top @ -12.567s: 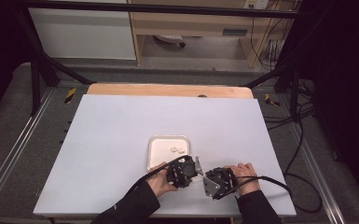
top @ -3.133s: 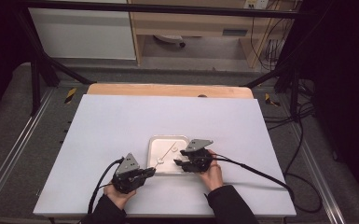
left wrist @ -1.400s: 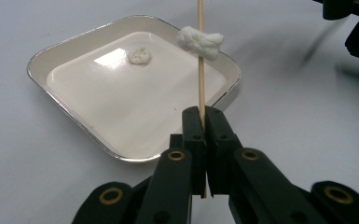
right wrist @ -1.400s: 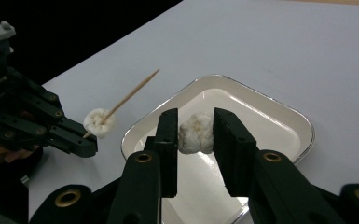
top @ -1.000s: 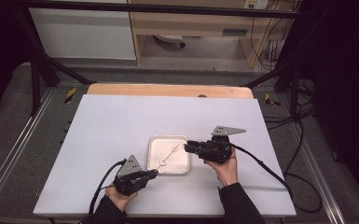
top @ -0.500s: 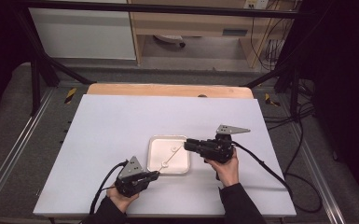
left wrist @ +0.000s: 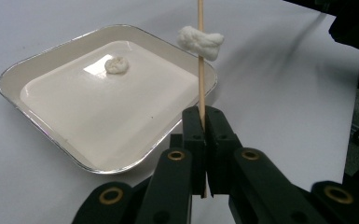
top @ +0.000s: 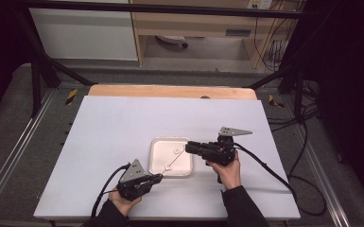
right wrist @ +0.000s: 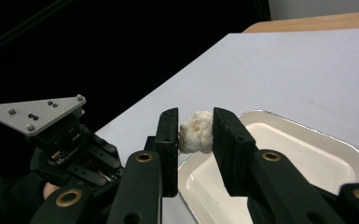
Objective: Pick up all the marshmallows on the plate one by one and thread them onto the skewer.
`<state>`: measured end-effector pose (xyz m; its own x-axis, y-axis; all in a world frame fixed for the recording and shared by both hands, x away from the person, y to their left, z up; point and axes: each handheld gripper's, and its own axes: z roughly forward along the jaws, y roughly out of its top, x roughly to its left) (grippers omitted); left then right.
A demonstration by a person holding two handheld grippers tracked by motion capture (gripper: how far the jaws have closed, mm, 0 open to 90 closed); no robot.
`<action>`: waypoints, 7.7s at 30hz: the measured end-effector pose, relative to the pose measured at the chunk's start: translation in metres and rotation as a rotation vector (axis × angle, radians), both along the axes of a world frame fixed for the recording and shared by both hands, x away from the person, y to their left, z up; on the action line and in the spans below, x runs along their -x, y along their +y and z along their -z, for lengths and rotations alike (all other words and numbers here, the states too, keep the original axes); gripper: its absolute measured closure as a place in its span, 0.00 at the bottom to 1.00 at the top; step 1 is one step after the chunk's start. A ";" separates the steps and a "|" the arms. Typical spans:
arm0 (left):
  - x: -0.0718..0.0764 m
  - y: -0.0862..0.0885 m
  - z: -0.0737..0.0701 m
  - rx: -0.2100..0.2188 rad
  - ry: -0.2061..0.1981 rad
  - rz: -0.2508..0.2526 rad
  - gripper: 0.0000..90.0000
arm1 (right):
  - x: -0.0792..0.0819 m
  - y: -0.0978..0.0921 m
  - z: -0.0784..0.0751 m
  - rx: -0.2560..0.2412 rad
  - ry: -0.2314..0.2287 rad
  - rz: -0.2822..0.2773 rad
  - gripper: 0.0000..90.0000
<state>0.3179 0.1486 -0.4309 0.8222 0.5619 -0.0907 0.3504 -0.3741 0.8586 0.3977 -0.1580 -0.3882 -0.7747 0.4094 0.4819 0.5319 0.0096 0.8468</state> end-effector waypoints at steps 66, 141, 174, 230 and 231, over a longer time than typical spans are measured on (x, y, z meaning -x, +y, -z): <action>-0.007 0.008 0.001 0.013 0.023 -0.062 0.97 | 0.001 0.027 0.023 0.180 -0.026 -0.031 0.46; -0.013 0.019 -0.001 0.033 0.033 -0.086 0.97 | -0.060 0.074 0.058 0.624 -0.120 0.009 0.49; -0.013 0.019 -0.001 0.034 0.031 -0.085 0.97 | -0.056 0.071 0.052 0.613 -0.105 -0.016 0.79; -0.008 0.013 -0.002 0.035 0.017 -0.050 0.97 | -0.016 0.004 -0.018 0.085 -0.030 0.010 0.80; -0.008 0.013 -0.002 0.035 0.016 -0.050 0.97 | -0.016 0.004 -0.019 0.083 -0.030 0.010 0.80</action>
